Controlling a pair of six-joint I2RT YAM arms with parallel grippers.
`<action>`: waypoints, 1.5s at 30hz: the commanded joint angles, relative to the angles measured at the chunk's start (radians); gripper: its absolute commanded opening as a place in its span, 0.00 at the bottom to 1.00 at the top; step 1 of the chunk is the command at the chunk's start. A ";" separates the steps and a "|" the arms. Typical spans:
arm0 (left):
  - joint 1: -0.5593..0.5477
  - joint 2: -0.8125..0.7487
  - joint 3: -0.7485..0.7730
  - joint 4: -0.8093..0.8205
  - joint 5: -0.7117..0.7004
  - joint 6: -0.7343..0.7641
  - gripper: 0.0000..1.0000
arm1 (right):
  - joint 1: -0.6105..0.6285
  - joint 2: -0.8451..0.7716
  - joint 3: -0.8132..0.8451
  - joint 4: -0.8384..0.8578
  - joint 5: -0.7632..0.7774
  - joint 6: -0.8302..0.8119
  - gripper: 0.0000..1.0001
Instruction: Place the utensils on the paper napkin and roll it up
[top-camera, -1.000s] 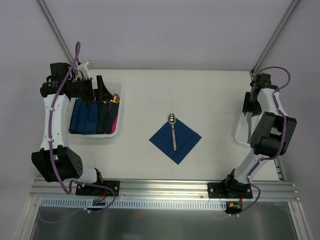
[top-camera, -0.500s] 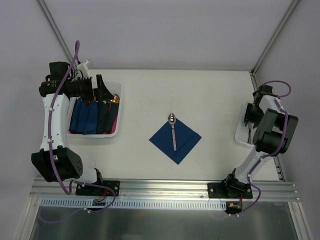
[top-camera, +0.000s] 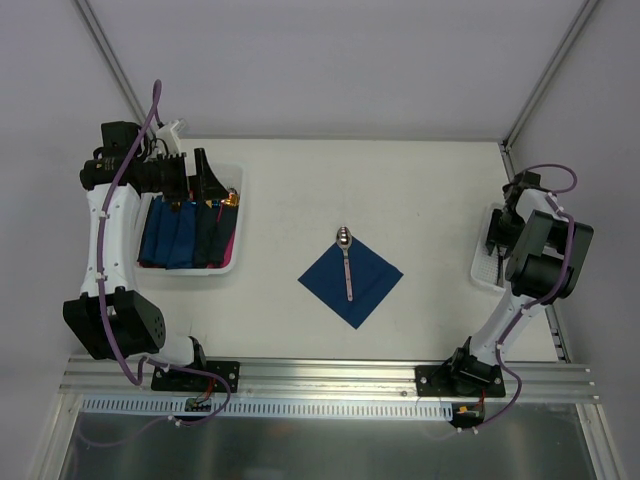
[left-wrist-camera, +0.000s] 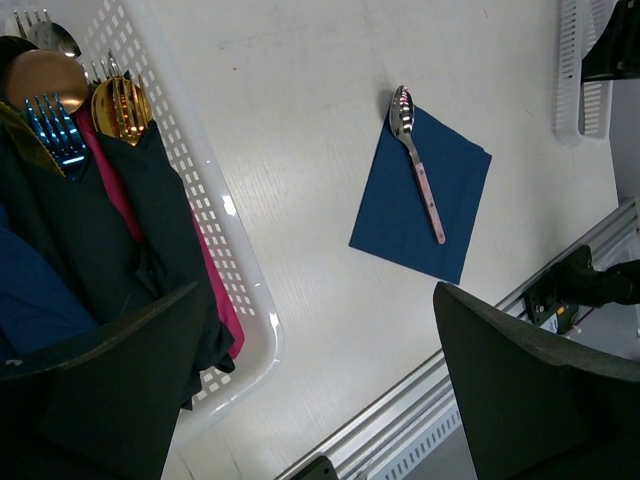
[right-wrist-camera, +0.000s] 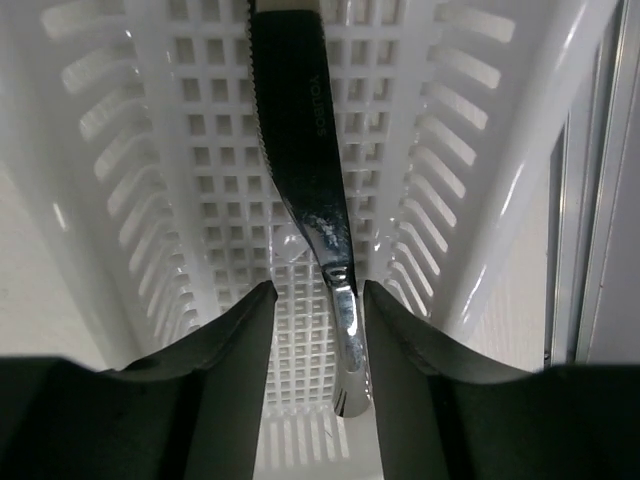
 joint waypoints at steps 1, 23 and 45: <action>-0.011 0.008 0.041 -0.014 0.029 -0.012 0.99 | -0.004 0.036 0.038 -0.013 -0.010 -0.002 0.43; -0.014 -0.004 0.043 -0.019 0.011 -0.006 0.99 | -0.005 -0.071 0.055 -0.045 -0.088 0.023 0.00; -0.013 0.012 0.053 -0.019 -0.015 0.006 0.99 | 0.007 -0.326 0.109 -0.126 -0.200 0.089 0.00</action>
